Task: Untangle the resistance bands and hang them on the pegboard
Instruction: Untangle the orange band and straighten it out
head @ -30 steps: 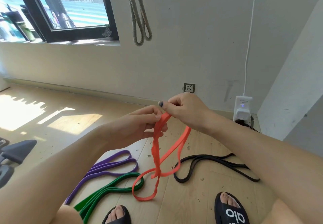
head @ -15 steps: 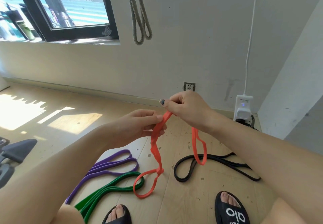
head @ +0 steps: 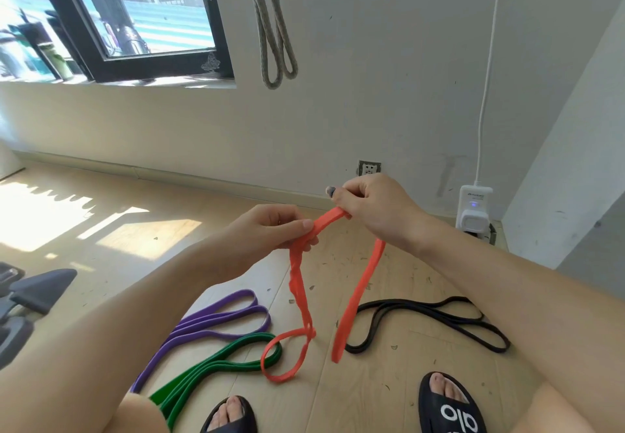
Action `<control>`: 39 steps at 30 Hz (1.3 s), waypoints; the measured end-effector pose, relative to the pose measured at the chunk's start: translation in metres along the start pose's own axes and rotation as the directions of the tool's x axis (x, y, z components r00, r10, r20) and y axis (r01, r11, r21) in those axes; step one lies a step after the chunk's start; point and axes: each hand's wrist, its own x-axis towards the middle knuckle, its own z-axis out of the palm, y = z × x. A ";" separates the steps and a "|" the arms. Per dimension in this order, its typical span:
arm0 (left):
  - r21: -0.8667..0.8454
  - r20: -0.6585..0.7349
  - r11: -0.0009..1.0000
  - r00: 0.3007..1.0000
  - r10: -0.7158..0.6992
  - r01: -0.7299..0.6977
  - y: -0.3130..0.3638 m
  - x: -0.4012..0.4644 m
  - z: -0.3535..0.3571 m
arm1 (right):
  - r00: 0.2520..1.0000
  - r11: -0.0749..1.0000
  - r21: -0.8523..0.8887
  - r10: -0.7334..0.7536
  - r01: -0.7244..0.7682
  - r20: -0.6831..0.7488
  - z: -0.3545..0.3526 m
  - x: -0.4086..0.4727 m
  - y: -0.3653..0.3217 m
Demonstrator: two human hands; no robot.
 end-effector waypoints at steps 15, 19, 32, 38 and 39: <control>-0.025 -0.050 0.998 0.998 0.049 -0.051 -0.003 -0.002 0.001 | 0.971 0.997 -0.059 -0.023 0.039 0.239 0.005 -0.007 -0.004; -0.028 0.027 0.999 0.999 0.043 -0.042 -0.005 -0.004 -0.002 | 0.986 0.998 -0.043 -0.043 0.051 0.163 0.000 -0.006 -0.004; 0.041 0.042 0.999 0.999 -0.023 0.022 -0.005 -0.008 -0.011 | 0.973 0.997 -0.074 0.033 -0.016 0.230 0.000 -0.007 0.001; 0.096 -0.028 0.995 0.999 0.024 -0.021 -0.004 -0.004 0.000 | 0.950 0.998 -0.061 0.021 -0.002 0.311 0.014 -0.012 -0.009; 0.093 -0.034 0.995 0.999 0.030 -0.027 -0.004 -0.003 0.002 | 0.952 0.997 -0.075 0.011 0.013 0.305 0.015 -0.011 -0.008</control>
